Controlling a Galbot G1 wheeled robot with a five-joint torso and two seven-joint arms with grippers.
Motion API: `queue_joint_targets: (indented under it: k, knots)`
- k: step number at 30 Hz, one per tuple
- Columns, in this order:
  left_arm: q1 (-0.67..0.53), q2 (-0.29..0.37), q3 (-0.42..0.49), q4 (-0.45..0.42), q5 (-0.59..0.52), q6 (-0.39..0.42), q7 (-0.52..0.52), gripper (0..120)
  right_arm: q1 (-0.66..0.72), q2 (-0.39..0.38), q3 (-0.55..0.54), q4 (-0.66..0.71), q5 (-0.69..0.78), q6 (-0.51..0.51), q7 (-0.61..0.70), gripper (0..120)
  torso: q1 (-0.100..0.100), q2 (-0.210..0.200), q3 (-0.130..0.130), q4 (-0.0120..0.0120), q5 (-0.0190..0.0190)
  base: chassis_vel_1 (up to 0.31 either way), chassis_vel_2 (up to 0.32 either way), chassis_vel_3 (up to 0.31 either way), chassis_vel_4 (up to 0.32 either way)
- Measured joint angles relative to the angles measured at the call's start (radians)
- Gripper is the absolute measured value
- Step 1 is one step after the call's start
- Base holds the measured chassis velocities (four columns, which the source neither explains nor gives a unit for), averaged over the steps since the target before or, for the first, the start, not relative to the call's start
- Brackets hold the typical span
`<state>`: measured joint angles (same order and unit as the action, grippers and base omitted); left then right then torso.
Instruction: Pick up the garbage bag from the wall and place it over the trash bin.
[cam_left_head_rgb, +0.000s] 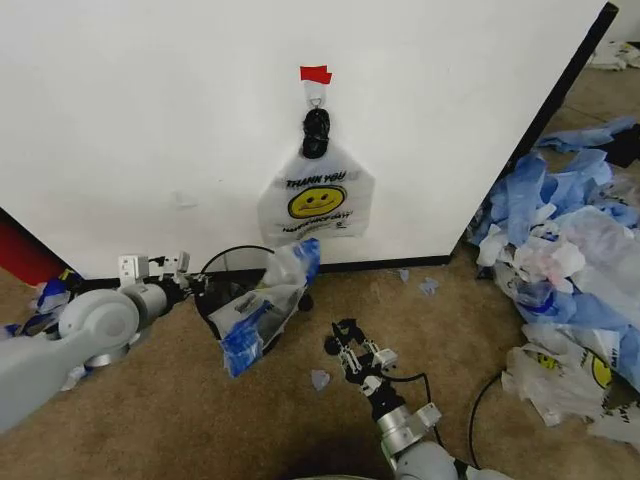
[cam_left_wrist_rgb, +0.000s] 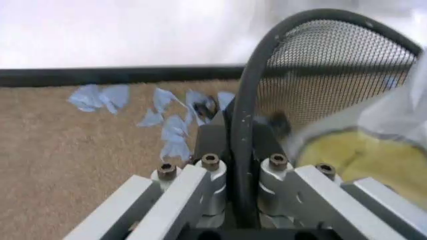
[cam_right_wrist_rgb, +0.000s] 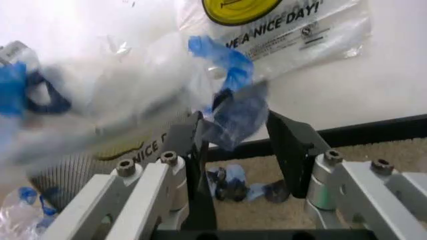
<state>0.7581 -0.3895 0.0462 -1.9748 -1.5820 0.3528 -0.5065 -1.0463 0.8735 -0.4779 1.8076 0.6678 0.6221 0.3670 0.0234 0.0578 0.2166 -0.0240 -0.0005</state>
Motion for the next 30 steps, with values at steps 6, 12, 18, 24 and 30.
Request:
queue_joint_targets:
  k: [6, 12, 18, 24, 30]
  knots:
    - [-0.010, -0.069, -0.015, -0.034, -0.047, -0.020, -0.178, 1, -0.004, 0.003, 0.009, 0.005, -0.003, 0.000, 0.001, 34, 0.000, 0.000, 0.000, 0.0008, 0.0001, 0.000, 0.000, 0.000, 0.000]
    - [-0.016, -0.131, -0.008, -0.053, -0.054, -0.039, -0.298, 1, -0.014, -0.006, 0.032, 0.006, -0.003, 0.001, 0.001, 34, 0.000, 0.000, 0.000, 0.0003, -0.0006, 0.000, 0.000, 0.000, 0.000]
    - [-0.017, -0.196, 0.004, -0.069, -0.041, -0.055, -0.382, 1, -0.027, -0.016, 0.058, 0.015, -0.003, 0.002, 0.001, 34, 0.000, 0.000, 0.000, 0.0002, -0.0005, 0.000, 0.000, 0.000, 0.000]
    - [0.028, -0.259, -0.026, -0.107, -0.023, -0.063, -0.481, 1, -0.029, -0.026, 0.063, 0.019, -0.003, 0.002, 0.001, 34, 0.000, 0.000, 0.000, 0.0004, -0.0008, 0.000, 0.000, 0.000, 0.000]
    - [0.083, -0.291, -0.044, -0.149, 0.005, -0.078, -0.600, 1, -0.029, -0.027, 0.063, 0.022, -0.003, 0.003, 0.002, 34, 0.000, 0.000, 0.000, 0.0005, -0.0006, 0.000, 0.000, 0.000, 0.000]
